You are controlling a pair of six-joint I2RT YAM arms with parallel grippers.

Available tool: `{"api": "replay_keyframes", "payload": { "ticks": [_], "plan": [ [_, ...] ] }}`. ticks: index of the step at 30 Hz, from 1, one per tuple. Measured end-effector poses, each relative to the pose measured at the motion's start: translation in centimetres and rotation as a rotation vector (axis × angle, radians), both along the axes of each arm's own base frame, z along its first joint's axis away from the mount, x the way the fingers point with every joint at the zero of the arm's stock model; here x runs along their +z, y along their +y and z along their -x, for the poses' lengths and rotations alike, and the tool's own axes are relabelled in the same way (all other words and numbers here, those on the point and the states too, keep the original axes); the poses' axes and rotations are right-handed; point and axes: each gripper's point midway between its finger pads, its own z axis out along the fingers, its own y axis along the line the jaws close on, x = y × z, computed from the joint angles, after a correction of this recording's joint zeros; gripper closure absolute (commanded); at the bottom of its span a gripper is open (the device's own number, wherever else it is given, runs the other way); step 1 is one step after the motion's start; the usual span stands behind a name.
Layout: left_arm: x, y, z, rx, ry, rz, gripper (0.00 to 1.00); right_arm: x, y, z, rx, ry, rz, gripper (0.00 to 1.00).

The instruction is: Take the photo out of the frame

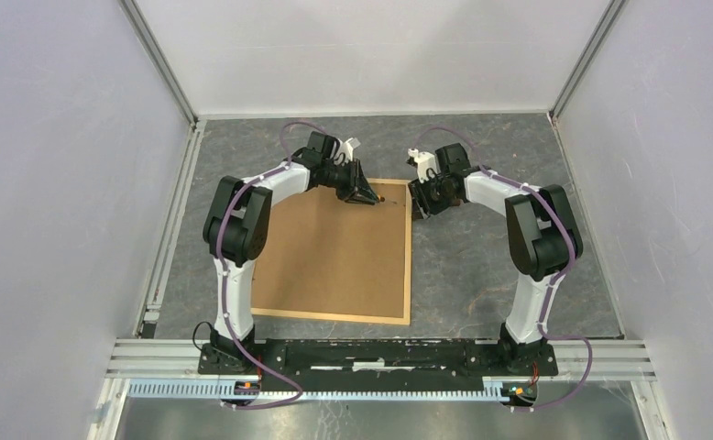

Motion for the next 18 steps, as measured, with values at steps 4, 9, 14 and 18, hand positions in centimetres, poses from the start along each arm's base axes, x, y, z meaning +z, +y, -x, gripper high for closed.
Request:
{"api": "replay_keyframes", "payload": {
  "ticks": [4, 9, 14, 18],
  "plan": [
    [-1.5, -0.1, -0.1, -0.001, 0.030, -0.007, 0.98, 0.1, 0.3, 0.1, 0.036, -0.007, -0.045, 0.51],
    [-2.3, -0.4, -0.2, -0.015, 0.051, 0.004, 0.98, 0.4, 1.2, 0.7, 0.094, -0.001, -0.100, 0.53],
    [-2.5, -0.7, -0.3, -0.026, 0.053, 0.016, 0.98, 0.4, 2.1, 1.2, 0.151, 0.004, -0.137, 0.54],
    [-2.6, -0.8, -0.4, -0.024, 0.058, 0.022, 0.98, 0.3, 2.3, 1.4, 0.168, 0.007, -0.148, 0.54]
  ]
}}
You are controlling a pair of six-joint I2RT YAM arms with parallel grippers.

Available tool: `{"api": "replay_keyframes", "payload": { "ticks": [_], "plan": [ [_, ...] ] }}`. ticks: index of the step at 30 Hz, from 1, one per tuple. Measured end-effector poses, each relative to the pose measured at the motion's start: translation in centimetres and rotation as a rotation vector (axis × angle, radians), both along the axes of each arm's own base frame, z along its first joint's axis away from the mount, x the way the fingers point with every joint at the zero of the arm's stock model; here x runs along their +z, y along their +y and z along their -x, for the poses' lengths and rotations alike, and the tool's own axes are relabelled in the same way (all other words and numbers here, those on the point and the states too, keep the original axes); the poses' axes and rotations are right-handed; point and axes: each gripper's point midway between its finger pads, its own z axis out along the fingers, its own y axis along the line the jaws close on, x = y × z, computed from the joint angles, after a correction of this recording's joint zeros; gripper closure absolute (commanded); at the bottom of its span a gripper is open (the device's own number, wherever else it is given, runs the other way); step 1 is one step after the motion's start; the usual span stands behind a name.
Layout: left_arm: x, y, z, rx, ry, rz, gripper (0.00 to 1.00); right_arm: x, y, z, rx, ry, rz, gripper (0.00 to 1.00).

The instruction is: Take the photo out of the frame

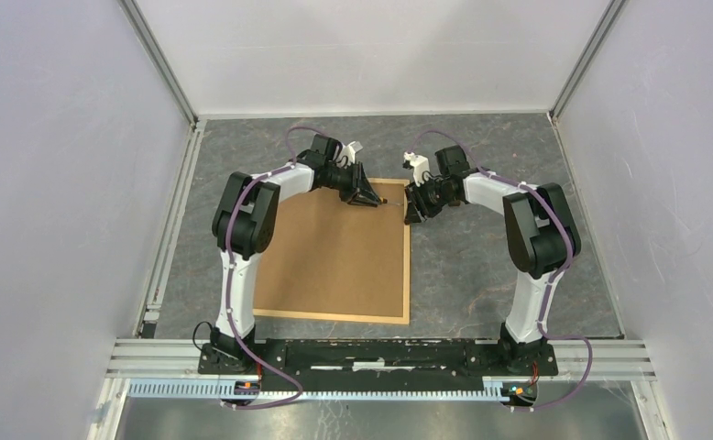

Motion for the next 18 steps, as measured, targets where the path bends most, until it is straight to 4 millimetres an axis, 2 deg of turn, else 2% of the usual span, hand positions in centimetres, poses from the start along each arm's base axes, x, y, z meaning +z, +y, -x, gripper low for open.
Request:
{"api": "replay_keyframes", "payload": {
  "ticks": [9, 18],
  "plan": [
    [-0.23, -0.33, 0.04, 0.001, 0.040, 0.023, 0.98, -0.29, 0.25, -0.15, 0.006, 0.006, -0.010, 0.58],
    [-0.48, -0.34, 0.08, -0.003, 0.084, 0.050, 0.98, -0.25, 0.12, -0.36, -0.001, 0.015, 0.008, 0.70]
  ]
}}
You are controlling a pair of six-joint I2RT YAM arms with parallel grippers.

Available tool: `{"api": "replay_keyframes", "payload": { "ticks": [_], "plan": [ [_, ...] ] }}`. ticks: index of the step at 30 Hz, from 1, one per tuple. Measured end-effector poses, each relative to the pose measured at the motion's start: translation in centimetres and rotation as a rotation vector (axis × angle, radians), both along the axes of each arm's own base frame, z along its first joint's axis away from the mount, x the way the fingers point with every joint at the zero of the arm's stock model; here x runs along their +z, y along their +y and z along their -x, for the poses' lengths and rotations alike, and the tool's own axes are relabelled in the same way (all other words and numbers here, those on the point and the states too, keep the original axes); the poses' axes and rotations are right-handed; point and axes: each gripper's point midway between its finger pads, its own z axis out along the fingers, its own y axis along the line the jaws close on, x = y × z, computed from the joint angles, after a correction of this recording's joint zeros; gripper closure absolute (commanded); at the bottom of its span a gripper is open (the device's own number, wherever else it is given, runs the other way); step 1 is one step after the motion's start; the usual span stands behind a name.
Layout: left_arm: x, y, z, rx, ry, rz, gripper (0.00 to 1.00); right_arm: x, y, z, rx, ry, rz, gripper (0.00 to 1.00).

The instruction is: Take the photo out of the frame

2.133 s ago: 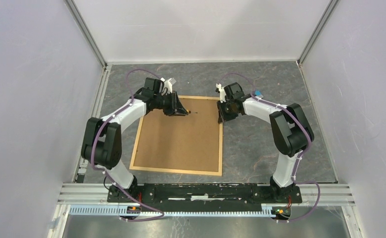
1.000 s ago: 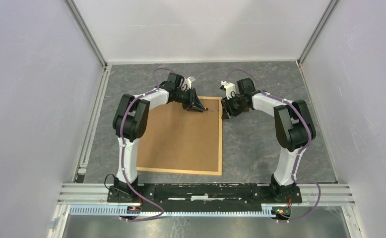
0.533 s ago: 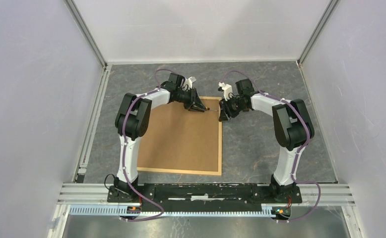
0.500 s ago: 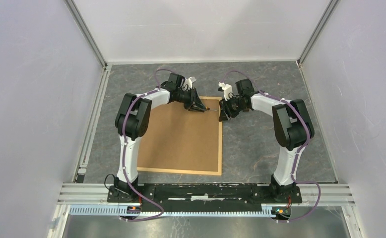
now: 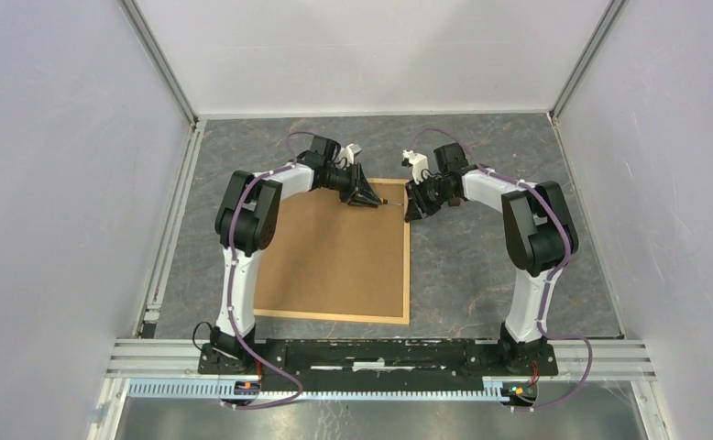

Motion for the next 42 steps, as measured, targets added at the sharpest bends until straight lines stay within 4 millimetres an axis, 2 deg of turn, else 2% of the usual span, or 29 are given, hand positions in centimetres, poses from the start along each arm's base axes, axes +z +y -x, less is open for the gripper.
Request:
{"api": "replay_keyframes", "payload": {
  "ticks": [4, 25, 36, 42],
  "plan": [
    [-0.2, 0.1, -0.1, 0.004, 0.023, 0.008, 0.98, 0.0, -0.1, -0.2, -0.008, 0.008, 0.024, 0.74],
    [-1.1, 0.1, 0.1, 0.083, 0.173, 0.032, 0.98, 0.1, -0.2, -0.6, -0.032, -0.024, 0.197, 0.80],
    [-0.4, -0.6, 0.1, 0.070, 0.153, 0.013, 0.98, -0.1, 0.0, -1.4, -0.036, -0.035, 0.228, 0.82],
    [0.8, -1.4, 0.5, 0.095, 0.102, -0.042, 0.98, -0.2, -0.1, -1.6, -0.040, -0.034, 0.238, 0.88]
  ]
}}
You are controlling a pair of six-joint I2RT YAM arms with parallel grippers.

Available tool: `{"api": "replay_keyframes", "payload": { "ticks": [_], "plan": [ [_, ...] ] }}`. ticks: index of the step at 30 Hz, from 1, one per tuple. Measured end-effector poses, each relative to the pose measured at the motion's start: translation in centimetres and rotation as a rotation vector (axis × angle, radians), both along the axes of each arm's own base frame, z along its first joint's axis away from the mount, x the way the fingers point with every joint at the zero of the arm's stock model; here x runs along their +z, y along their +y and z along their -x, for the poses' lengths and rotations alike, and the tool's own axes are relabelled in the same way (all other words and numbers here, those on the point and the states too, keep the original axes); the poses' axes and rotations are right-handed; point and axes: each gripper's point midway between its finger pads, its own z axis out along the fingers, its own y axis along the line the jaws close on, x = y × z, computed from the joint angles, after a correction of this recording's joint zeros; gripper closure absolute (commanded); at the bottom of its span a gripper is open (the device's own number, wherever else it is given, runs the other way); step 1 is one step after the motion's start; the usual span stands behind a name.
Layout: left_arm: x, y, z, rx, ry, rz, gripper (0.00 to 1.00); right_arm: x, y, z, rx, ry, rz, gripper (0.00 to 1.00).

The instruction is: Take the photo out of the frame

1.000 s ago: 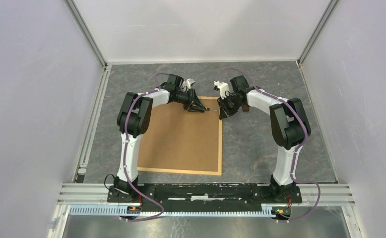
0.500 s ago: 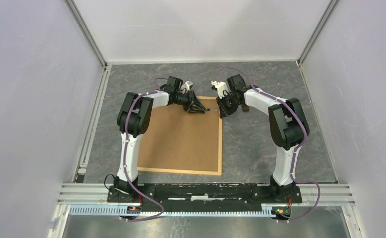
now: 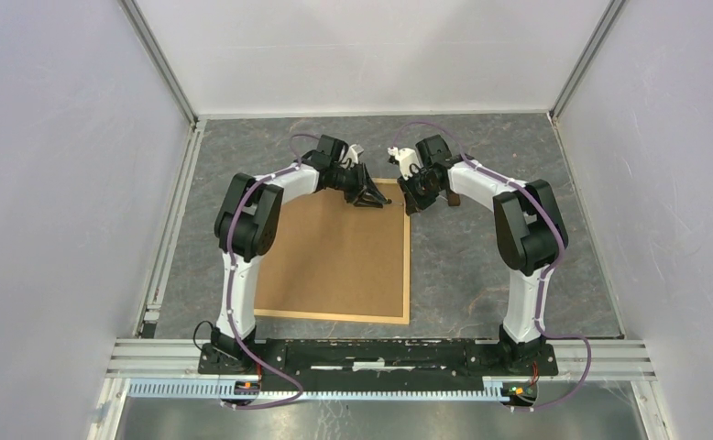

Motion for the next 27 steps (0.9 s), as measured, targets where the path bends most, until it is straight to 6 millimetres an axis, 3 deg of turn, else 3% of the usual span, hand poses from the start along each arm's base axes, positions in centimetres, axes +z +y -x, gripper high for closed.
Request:
{"api": "replay_keyframes", "payload": {
  "ticks": [13, 21, 27],
  "plan": [
    [0.9, -1.9, 0.8, 0.056, -0.092, -0.141, 0.98, 0.1, -0.3, -0.5, -0.004, -0.025, 0.018, 0.89],
    [0.9, -1.9, 1.1, 0.085, -0.129, -0.212, 0.98, 0.7, -0.4, -2.0, -0.027, -0.090, 0.005, 0.63],
    [1.2, 0.4, 0.0, 0.094, -0.136, -0.217, 0.98, 0.9, -1.2, -2.3, -0.085, -0.131, -0.029, 0.53]
  ]
}}
